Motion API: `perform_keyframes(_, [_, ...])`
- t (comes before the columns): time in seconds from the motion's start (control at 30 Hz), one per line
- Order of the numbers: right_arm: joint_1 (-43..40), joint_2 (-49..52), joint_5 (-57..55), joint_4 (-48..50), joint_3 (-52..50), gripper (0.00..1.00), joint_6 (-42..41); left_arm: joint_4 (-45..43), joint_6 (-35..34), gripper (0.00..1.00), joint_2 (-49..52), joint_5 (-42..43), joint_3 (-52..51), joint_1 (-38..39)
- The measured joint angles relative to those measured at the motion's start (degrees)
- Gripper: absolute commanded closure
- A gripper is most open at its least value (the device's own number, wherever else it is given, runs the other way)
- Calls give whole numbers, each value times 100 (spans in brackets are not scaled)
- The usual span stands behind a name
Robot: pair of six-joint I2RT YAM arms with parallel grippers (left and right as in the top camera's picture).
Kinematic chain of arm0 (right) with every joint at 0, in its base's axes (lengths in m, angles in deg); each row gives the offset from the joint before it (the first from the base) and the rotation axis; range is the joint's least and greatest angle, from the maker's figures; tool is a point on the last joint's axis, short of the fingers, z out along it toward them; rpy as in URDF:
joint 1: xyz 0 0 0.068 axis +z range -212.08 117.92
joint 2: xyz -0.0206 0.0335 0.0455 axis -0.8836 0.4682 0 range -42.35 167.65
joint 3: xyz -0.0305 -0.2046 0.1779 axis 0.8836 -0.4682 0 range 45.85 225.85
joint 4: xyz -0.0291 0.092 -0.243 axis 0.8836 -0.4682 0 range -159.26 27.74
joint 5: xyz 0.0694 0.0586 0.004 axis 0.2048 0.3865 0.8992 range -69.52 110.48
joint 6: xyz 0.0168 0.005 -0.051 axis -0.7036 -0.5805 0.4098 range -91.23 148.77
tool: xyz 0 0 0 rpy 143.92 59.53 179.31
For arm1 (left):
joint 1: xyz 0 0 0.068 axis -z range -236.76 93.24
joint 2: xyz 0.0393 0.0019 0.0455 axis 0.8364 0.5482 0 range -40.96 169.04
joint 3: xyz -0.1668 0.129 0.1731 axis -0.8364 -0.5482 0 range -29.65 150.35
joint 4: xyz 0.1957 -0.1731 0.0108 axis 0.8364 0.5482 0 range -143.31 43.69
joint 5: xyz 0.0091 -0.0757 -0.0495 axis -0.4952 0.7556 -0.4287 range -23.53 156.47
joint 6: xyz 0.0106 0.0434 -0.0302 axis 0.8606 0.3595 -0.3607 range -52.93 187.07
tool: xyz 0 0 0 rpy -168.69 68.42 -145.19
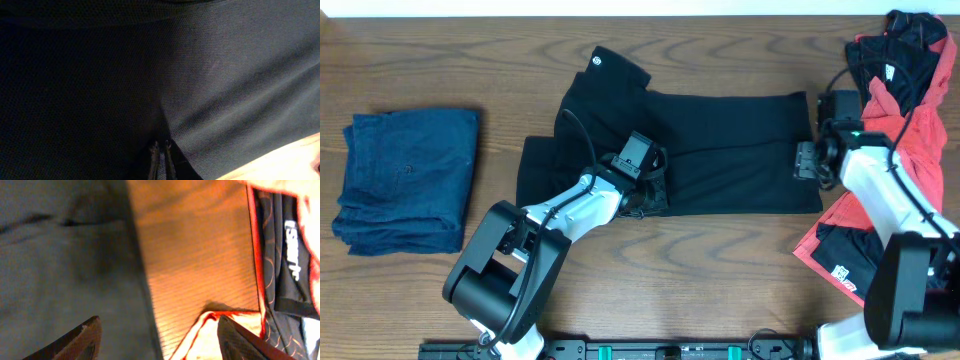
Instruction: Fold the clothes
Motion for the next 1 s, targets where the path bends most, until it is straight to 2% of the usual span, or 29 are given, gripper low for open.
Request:
perform_keyframes(0.23, [-339, 232, 807, -26, -63, 27, 98, 2, 4, 89, -13, -2, -2, 0])
perform_keyframes(0.27, [-356, 232, 999, -15, -63, 27, 168, 35, 26, 86, -37, -7, -4, 0])
perform_keyframes(0.43, [-365, 232, 1718, -184, -63, 28, 494, 304, 269, 83, -332, -166, -173, 0])
perform_keyframes(0.6, [-365, 232, 1987, -234, -68, 28, 592, 979, 498, 46, -1102, -815, -286, -11])
perform_keyframes(0.63, [-365, 232, 2026, -236, -68, 28, 603, 1110, 570, 43, -1340, -986, -286, -31])
perform_keyframes(0.83, [-367, 232, 2315, -326, -68, 28, 660, 1692, 815, 42, -2573, -1604, -286, -487])
perform_keyframes(1.0, [-367, 232, 2385, -396, -70, 28, 671, 1853, 911, 42, -2728, -1814, -286, -1215])
